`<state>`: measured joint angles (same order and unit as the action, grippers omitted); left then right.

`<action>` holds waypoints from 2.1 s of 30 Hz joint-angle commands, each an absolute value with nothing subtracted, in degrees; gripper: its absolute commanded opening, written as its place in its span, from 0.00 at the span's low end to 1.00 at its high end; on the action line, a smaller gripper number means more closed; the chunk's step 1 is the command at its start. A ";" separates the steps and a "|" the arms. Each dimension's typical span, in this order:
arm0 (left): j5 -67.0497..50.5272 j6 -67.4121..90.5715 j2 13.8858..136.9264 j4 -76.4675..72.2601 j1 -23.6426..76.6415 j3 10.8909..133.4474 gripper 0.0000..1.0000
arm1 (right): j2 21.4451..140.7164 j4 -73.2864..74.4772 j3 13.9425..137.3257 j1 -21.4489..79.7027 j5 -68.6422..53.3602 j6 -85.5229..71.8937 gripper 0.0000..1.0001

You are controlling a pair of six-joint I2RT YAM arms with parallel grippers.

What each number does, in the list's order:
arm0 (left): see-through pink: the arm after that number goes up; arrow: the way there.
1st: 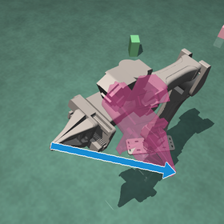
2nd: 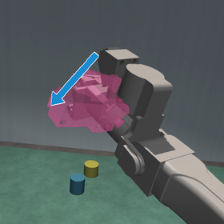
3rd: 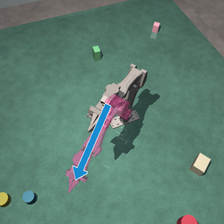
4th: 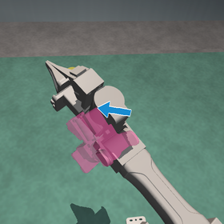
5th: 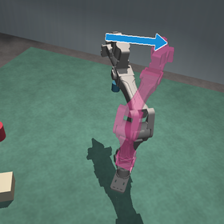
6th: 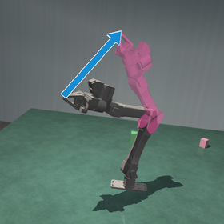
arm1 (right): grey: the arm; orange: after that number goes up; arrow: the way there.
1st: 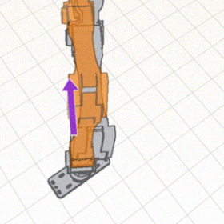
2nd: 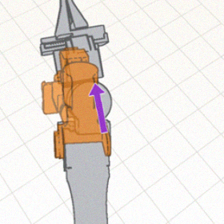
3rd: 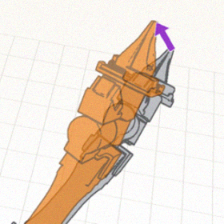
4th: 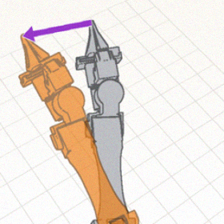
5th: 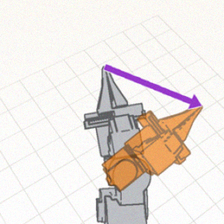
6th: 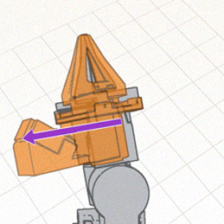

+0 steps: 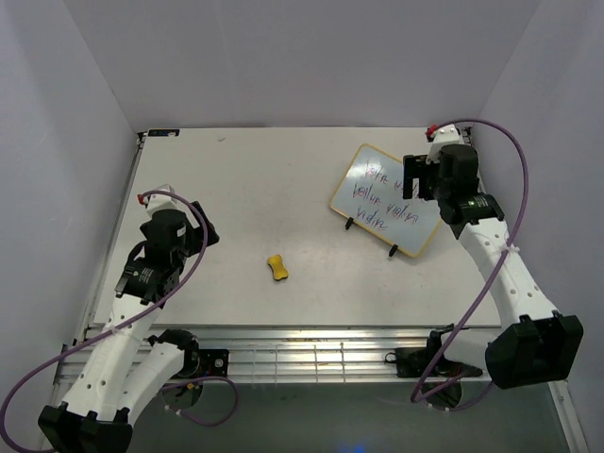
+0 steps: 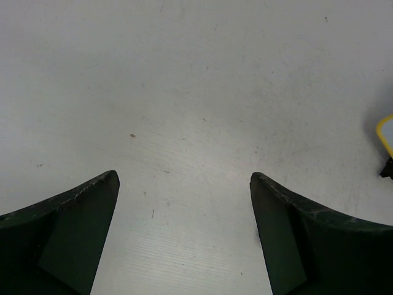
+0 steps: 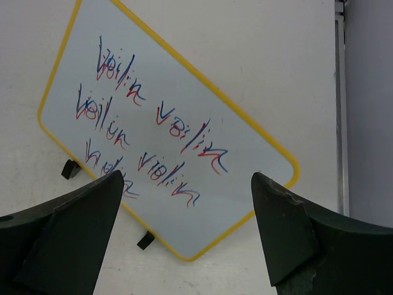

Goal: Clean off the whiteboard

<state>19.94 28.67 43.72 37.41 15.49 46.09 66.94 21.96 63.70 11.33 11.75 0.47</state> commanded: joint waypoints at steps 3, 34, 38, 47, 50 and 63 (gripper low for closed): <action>16.53 27.51 42.63 35.07 15.21 45.26 0.98 | 77.15 13.53 74.51 6.17 -0.07 10.55 0.90; 12.39 26.10 43.77 33.75 15.21 44.74 0.98 | 114.52 48.08 110.30 1.50 -28.22 24.44 0.99; 12.22 26.02 43.94 33.66 15.21 44.74 0.98 | 114.17 49.04 109.95 0.79 -34.18 26.01 0.88; 12.04 25.93 44.65 33.57 15.21 44.74 0.98 | 113.82 51.76 109.86 -0.34 -38.76 27.77 0.66; 12.04 25.93 44.74 33.66 15.21 44.74 0.98 | 113.20 52.03 109.51 -1.40 -39.55 28.30 0.61; 12.04 25.93 45.79 33.58 15.21 44.65 0.98 | 108.90 52.73 105.29 -1.85 -41.83 31.20 0.45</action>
